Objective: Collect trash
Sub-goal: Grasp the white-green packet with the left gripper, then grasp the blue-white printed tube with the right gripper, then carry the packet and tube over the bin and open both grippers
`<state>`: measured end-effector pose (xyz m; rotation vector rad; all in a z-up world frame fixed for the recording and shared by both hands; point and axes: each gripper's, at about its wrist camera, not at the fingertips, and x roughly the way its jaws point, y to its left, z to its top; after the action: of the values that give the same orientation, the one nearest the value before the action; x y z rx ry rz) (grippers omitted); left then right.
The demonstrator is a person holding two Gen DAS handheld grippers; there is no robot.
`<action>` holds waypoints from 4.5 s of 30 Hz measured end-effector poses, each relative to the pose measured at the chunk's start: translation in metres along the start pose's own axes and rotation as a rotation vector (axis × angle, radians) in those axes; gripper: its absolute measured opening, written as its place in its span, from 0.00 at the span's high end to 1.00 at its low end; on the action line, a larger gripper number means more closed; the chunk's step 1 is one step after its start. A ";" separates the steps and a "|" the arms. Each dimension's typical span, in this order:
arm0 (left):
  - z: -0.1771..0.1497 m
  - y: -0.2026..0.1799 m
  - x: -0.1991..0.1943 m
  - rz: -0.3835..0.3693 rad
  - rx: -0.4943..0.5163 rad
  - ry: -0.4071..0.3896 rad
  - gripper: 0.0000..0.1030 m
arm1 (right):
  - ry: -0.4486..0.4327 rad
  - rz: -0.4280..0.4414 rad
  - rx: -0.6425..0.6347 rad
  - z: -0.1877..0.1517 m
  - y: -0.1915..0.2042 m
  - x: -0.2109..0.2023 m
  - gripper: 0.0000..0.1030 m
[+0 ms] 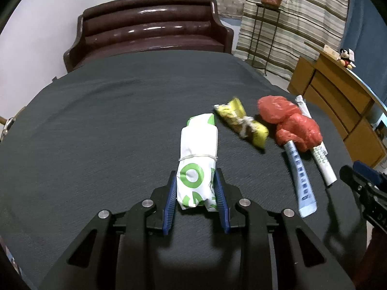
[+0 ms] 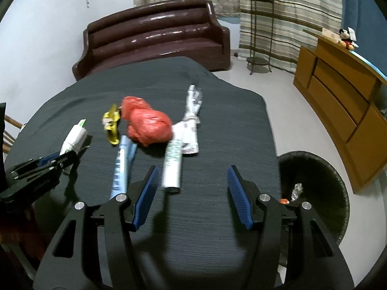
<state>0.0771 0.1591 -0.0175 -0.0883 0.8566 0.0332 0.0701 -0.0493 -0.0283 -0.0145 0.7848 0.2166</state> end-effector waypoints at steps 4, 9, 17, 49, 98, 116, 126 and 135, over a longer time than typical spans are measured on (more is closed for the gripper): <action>-0.004 0.018 -0.007 0.020 -0.014 -0.003 0.70 | 0.006 0.026 -0.029 0.003 0.020 0.005 0.44; -0.009 0.026 -0.009 0.042 -0.020 0.000 0.70 | 0.034 0.052 -0.067 0.001 0.044 0.015 0.46; -0.017 0.040 -0.008 0.044 -0.038 0.008 0.70 | 0.080 0.050 -0.107 -0.003 0.061 0.028 0.59; -0.020 -0.044 -0.037 -0.082 0.075 -0.063 0.70 | -0.043 -0.033 -0.022 -0.019 -0.005 -0.042 0.82; -0.031 -0.251 -0.016 -0.241 0.364 -0.091 0.70 | -0.061 -0.273 0.237 -0.059 -0.192 -0.067 0.81; -0.029 -0.266 0.003 -0.239 0.399 -0.063 0.70 | -0.070 -0.278 0.289 -0.051 -0.215 -0.051 0.81; -0.029 -0.267 0.009 -0.227 0.396 -0.045 0.56 | -0.059 -0.271 0.316 -0.054 -0.223 -0.040 0.71; -0.028 -0.263 0.006 -0.224 0.386 -0.047 0.48 | -0.067 -0.283 0.338 -0.055 -0.226 -0.043 0.55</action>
<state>0.0775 -0.1055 -0.0235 0.1783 0.7887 -0.3378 0.0471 -0.2832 -0.0526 0.1986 0.7350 -0.1842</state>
